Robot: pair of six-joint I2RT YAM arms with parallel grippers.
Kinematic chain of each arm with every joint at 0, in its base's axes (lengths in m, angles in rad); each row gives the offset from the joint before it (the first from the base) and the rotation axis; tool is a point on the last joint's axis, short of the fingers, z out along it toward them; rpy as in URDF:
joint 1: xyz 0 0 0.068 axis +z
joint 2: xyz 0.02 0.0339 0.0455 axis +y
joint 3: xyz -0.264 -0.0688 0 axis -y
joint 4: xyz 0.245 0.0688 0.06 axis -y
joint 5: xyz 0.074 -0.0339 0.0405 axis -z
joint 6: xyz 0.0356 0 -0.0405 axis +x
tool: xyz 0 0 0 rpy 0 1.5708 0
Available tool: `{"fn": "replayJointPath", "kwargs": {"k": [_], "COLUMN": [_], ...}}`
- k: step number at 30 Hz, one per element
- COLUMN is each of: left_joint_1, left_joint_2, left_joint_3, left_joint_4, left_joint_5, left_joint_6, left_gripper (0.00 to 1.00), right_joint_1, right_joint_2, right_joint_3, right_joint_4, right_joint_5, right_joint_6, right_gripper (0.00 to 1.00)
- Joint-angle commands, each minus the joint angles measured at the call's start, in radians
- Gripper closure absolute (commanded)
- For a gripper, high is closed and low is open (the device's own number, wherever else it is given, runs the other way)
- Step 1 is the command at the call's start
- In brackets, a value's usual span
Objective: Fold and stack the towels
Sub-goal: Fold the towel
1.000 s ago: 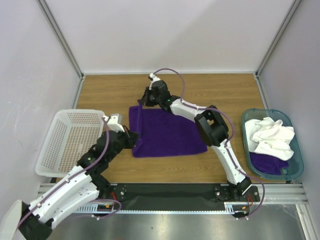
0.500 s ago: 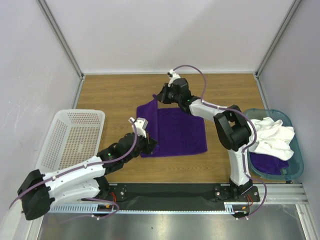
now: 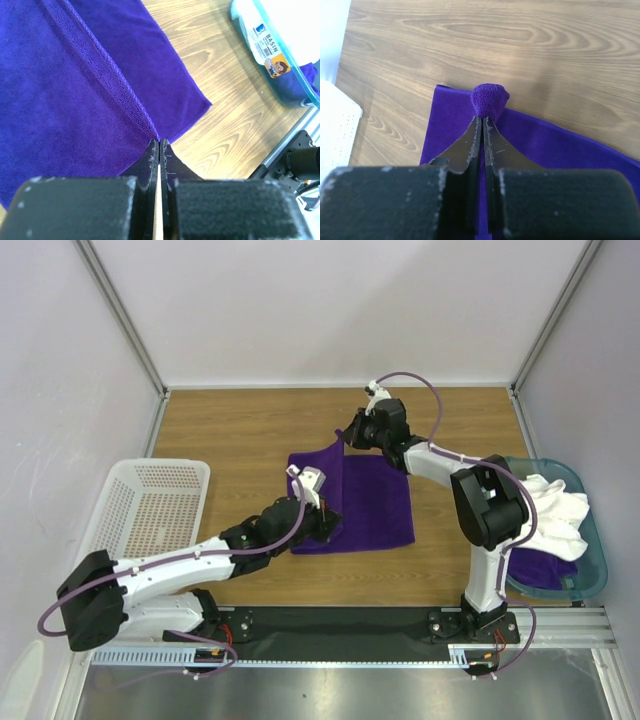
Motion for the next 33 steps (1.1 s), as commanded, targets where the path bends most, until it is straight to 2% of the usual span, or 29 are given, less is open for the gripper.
{"fn": "replayJointPath", "kwargs": {"k": [1,12,22,33], "left_joint_1": [-0.029,-0.091,-0.106,-0.127], "left_joint_2": [0.026,0.121,0.162,0.274], "left_joint_3": [0.063,0.137,0.203,0.269], "left_joint_4": [0.059,0.071,0.065,0.077], "left_joint_5": [0.036,0.065,0.080,0.123], "left_joint_6": [0.028,0.053,0.074,0.085], "left_gripper": [1.00,1.00,1.00,1.00], "right_joint_1": [-0.022,-0.077,-0.104,-0.169], "right_joint_2": [-0.081,-0.158,-0.187,-0.192], "right_joint_3": [-0.023,-0.144,-0.162,-0.195], "right_joint_4": [0.017,0.006,-0.021,-0.012], "right_joint_5": [0.057,0.080,0.096,0.044], "right_joint_6": [-0.038,-0.048,-0.066,-0.081], "right_gripper": [1.00,1.00,1.00,1.00]}}
